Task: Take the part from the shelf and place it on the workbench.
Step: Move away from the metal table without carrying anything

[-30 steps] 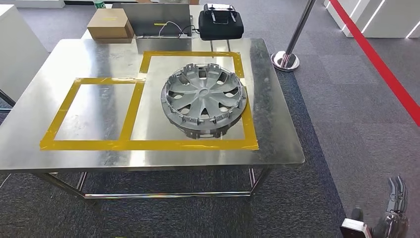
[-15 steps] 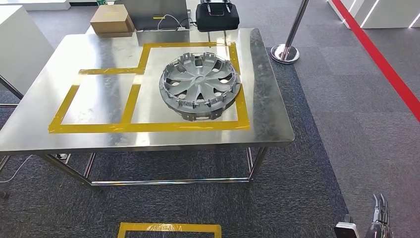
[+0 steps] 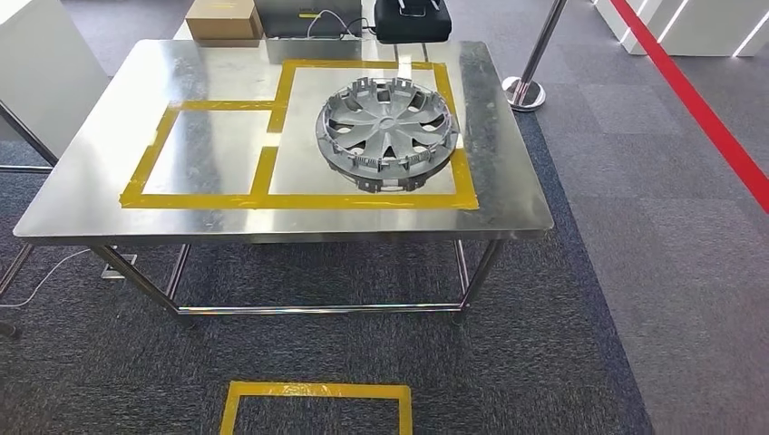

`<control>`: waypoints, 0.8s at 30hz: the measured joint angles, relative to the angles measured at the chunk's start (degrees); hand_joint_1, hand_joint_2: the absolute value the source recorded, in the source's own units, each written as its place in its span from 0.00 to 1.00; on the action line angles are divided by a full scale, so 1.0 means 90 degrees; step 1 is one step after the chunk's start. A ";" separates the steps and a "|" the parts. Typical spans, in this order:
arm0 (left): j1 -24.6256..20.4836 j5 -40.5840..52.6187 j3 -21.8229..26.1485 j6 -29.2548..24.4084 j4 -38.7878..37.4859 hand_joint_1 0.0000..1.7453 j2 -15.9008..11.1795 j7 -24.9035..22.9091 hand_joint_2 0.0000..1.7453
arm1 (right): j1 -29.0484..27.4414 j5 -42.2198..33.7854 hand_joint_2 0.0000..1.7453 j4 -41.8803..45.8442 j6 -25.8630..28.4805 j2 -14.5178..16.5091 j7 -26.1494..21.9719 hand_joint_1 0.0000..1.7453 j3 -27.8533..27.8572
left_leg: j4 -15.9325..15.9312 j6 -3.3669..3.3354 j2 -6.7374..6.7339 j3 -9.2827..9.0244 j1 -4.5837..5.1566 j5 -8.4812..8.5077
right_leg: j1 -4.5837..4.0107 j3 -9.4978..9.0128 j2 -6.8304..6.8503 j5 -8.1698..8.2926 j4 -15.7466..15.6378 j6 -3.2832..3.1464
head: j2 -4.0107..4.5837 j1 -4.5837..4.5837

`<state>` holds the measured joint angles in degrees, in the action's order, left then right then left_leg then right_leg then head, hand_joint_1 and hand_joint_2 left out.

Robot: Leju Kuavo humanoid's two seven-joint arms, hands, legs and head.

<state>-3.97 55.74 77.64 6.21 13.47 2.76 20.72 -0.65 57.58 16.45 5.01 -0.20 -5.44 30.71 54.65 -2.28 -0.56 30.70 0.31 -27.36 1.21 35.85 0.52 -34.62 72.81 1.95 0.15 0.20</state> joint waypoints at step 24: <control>-0.0034 0.0108 -0.0016 0.0212 -0.0071 0.00 0.0086 -0.0062 0.00 | 0.0306 -0.0499 0.00 -0.0494 -0.0744 0.0057 0.1374 0.00 0.0454 | 0.0013 0.0192 0.0061 -0.0656 -0.0136 -0.0589 | -0.0028 0.0017 0.0038 0.1186 -0.1624 -0.0014 | 0.0000 -0.0054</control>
<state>-4.27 56.71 77.49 8.12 12.83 3.54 20.16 2.10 53.09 12.00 -1.68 0.31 6.92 34.80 54.77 -0.55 -0.01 24.80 -0.91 -32.66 0.96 36.00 0.86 -23.94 58.20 1.82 0.15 -0.28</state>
